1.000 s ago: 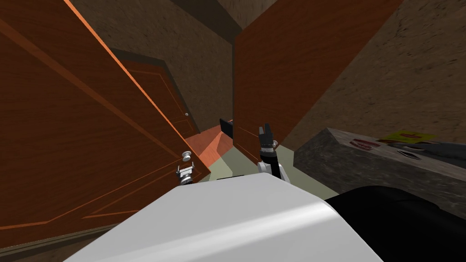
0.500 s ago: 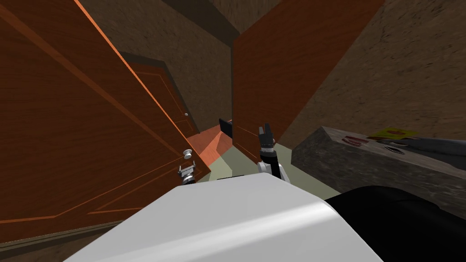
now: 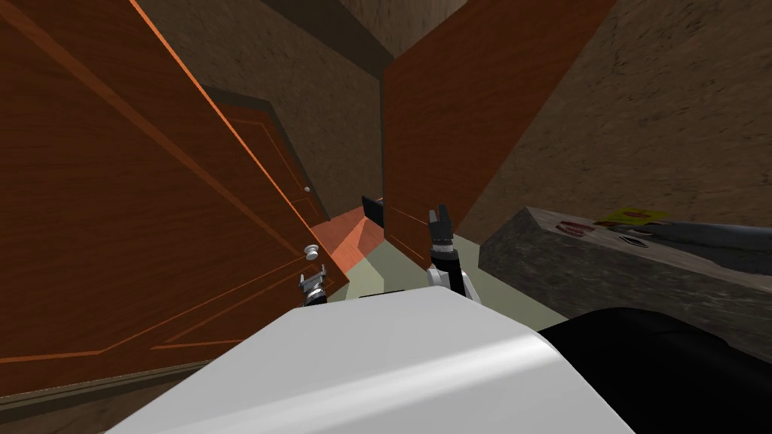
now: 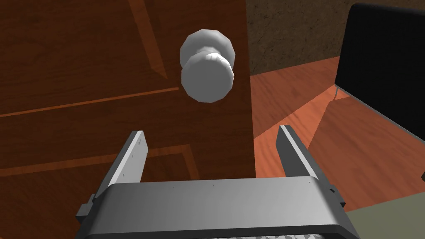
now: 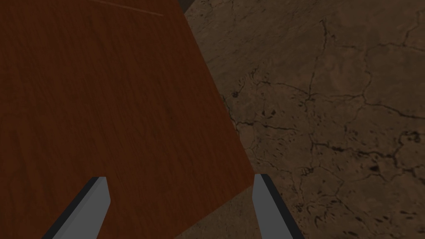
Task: Pull the door open
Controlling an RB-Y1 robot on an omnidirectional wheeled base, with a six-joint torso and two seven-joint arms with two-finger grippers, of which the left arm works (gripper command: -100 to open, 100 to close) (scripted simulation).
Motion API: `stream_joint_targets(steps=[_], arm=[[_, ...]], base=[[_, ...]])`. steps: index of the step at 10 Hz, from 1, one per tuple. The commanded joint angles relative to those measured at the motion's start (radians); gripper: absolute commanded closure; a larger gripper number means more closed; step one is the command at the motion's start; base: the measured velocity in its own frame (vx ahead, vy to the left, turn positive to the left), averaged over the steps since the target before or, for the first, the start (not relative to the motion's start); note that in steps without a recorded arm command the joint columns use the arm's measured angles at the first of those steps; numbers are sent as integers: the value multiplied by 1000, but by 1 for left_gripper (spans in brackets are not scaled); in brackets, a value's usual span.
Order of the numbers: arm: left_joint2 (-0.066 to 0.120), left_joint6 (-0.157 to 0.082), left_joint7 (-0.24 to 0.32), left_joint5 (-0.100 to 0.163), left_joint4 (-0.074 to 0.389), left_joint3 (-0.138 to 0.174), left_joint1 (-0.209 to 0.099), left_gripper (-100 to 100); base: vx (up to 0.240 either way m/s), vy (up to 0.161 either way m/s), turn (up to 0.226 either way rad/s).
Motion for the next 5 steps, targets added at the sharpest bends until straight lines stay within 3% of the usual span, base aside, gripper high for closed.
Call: stream_joint_targets(steps=[1,3,4,5], arm=[[-4,-1,42,19,-8,-10,0,-100],[-8,-2,73,34,-12,-18,-2,-100],[-7,-2,62,29,-11,-16,0,-100],[20,-8,101,33,5,-15,6,-100]], base=[[-76,22,-27],[-55,1,-19],[-21,-2,-2],[116,-12,-38]])
